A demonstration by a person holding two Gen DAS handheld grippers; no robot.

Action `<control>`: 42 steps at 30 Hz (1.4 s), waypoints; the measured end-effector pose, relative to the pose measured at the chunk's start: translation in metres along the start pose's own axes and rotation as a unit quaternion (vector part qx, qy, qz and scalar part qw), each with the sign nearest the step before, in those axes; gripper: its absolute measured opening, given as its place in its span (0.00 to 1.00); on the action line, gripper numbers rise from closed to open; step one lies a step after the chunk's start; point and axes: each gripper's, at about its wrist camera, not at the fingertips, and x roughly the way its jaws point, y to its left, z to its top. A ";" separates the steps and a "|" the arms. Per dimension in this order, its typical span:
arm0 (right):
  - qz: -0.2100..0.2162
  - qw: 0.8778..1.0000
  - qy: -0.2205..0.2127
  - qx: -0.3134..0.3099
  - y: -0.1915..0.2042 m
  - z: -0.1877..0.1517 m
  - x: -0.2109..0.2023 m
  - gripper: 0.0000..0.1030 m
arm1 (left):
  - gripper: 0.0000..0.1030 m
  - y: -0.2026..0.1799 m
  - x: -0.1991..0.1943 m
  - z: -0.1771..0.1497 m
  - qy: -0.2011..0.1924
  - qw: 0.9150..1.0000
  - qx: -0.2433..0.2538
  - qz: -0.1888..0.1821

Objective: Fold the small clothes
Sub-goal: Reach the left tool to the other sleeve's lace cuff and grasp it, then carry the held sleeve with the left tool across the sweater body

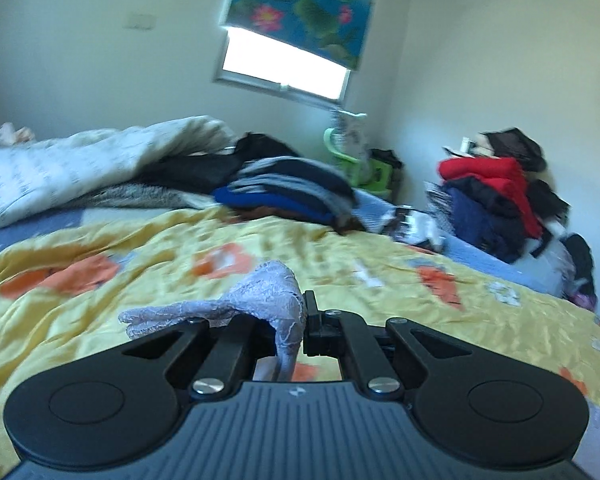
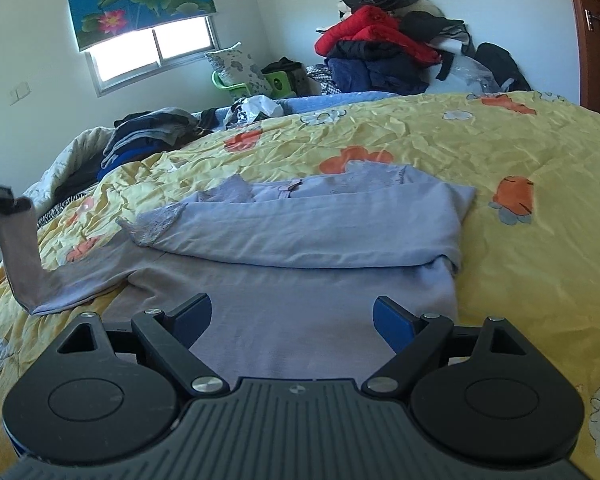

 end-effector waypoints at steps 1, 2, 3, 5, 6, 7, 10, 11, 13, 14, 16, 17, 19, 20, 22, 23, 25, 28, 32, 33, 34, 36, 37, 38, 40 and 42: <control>0.000 1.000 -0.001 0.001 -0.002 0.000 -0.001 0.87 | 0.04 -0.010 0.000 0.001 -0.001 1.000 0.009 -0.007; -0.001 1.000 -0.001 0.003 -0.004 0.000 -0.002 0.87 | 0.04 -0.019 0.002 0.001 0.000 1.000 0.016 -0.013; -0.003 1.000 -0.002 0.004 -0.006 -0.001 -0.002 0.87 | 0.04 -0.029 0.003 0.000 0.002 1.000 0.023 -0.019; -0.005 1.000 -0.003 0.009 -0.011 -0.001 -0.005 0.87 | 0.04 -0.046 0.006 -0.002 0.006 0.999 0.035 -0.030; -0.006 1.000 -0.004 0.011 -0.013 -0.002 -0.007 0.87 | 0.04 -0.054 0.007 -0.003 0.008 0.999 0.040 -0.033; -0.008 1.000 -0.005 0.013 -0.016 -0.002 -0.008 0.87 | 0.04 -0.062 0.010 -0.005 0.011 0.998 0.044 -0.037; -0.013 1.000 -0.007 0.019 -0.024 -0.003 -0.012 0.87 | 0.04 -0.083 0.017 -0.009 0.019 0.997 0.054 -0.047; -0.014 1.000 -0.007 0.021 -0.026 -0.004 -0.013 0.87 | 0.04 -0.090 0.018 -0.010 0.018 0.997 0.059 -0.049; -0.018 1.000 -0.007 0.023 -0.031 -0.005 -0.015 0.87 | 0.04 -0.105 0.019 -0.011 0.019 0.996 0.068 -0.055; -0.020 0.999 -0.007 0.025 -0.033 -0.005 -0.016 0.87 | 0.04 -0.114 0.020 -0.011 0.020 0.995 0.071 -0.062; -0.023 0.999 -0.008 0.030 -0.039 -0.006 -0.019 0.87 | 0.04 -0.130 0.018 -0.013 0.018 0.994 0.079 -0.073; -0.024 0.999 -0.009 0.032 -0.041 -0.006 -0.019 0.87 | 0.04 -0.139 0.017 -0.014 0.017 0.993 0.084 -0.080; -0.027 0.999 -0.009 0.036 -0.046 -0.007 -0.021 0.87 | 0.04 -0.158 0.014 -0.016 0.017 0.991 0.093 -0.096; -0.028 0.999 -0.009 0.037 -0.047 -0.008 -0.021 0.87 | 0.04 -0.166 0.012 -0.018 0.017 0.990 0.098 -0.103; -0.031 0.999 -0.012 0.039 -0.051 -0.008 -0.023 0.87 | 0.04 -0.185 0.009 -0.023 0.019 0.987 0.110 -0.118; -0.032 0.999 -0.013 0.041 -0.054 -0.008 -0.024 0.87 | 0.04 -0.193 0.008 -0.026 0.020 0.985 0.115 -0.125; -0.036 0.998 -0.015 0.044 -0.058 -0.009 -0.025 0.87 | 0.04 -0.208 0.006 -0.031 0.023 0.983 0.124 -0.137; -0.041 0.998 -0.016 0.053 -0.066 -0.010 -0.027 0.87 | 0.04 -0.229 0.004 -0.041 0.027 0.978 0.139 -0.151; -0.047 0.997 -0.014 0.058 -0.073 -0.012 -0.029 0.87 | 0.04 -0.246 0.004 -0.053 0.041 0.975 0.147 -0.163; -0.048 0.997 -0.014 0.059 -0.074 -0.012 -0.029 0.87 | 0.04 -0.249 0.005 -0.055 0.045 0.974 0.148 -0.165; -0.049 0.997 -0.014 0.061 -0.076 -0.012 -0.029 0.87 | 0.04 -0.251 0.005 -0.058 0.048 0.973 0.149 -0.167; -0.051 0.997 -0.016 0.062 -0.078 -0.012 -0.030 0.87 | 0.04 -0.257 0.005 -0.061 0.051 0.972 0.154 -0.170; -0.051 0.997 -0.017 0.062 -0.078 -0.013 -0.031 0.87 | 0.04 -0.259 0.005 -0.063 0.053 0.971 0.157 -0.173; -0.052 0.997 -0.017 0.061 -0.078 -0.013 -0.031 0.87 | 0.04 -0.262 0.005 -0.065 0.055 0.970 0.160 -0.175; -0.052 0.997 -0.016 0.063 -0.079 -0.013 -0.030 0.87 | 0.04 -0.267 0.004 -0.067 0.057 0.968 0.165 -0.179; -0.054 0.996 -0.015 0.063 -0.081 -0.014 -0.030 0.87 | 0.04 -0.272 0.003 -0.070 0.060 0.967 0.167 -0.184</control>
